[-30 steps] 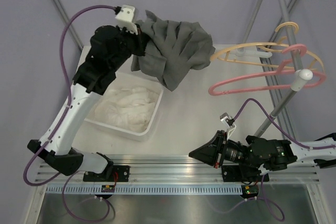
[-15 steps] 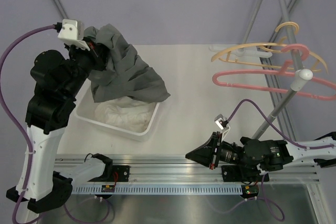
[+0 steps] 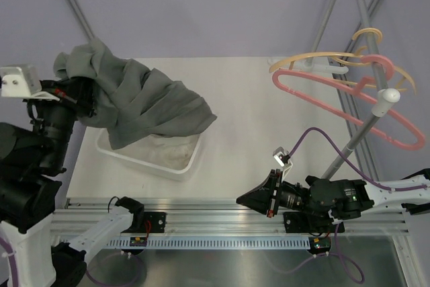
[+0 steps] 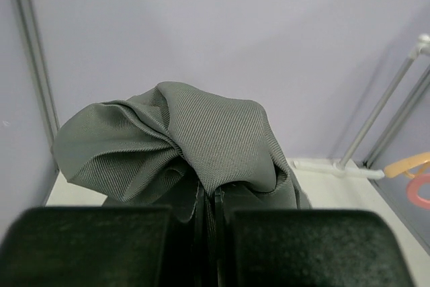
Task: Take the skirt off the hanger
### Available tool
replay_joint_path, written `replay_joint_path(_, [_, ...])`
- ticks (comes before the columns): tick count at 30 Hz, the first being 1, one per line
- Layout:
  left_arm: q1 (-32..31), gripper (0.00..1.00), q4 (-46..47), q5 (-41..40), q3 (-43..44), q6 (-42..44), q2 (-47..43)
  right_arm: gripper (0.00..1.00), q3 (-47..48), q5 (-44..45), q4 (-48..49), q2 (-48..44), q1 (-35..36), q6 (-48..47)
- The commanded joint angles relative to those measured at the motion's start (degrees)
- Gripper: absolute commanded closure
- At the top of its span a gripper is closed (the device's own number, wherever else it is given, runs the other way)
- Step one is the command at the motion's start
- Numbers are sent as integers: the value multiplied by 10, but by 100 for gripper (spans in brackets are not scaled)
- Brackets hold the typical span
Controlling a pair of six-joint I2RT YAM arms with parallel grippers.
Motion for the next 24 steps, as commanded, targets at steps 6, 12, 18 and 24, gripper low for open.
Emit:
replay_joint_path(6, [3, 100, 30, -35, -7, -1, -22, 100, -2, 5, 26, 5, 5, 8])
replay_joint_path(12, [3, 100, 41, 26, -127, -34, -1, 100, -7, 3, 36, 8, 4, 9])
replay_joint_path(18, [2, 100, 141, 121, -262, -78, 23, 100, -13, 3, 28, -6, 4, 17])
replay_joint_path(24, [4, 100, 182, 157, -335, -145, 42, 100, -26, 8, 26, -30, 5, 22])
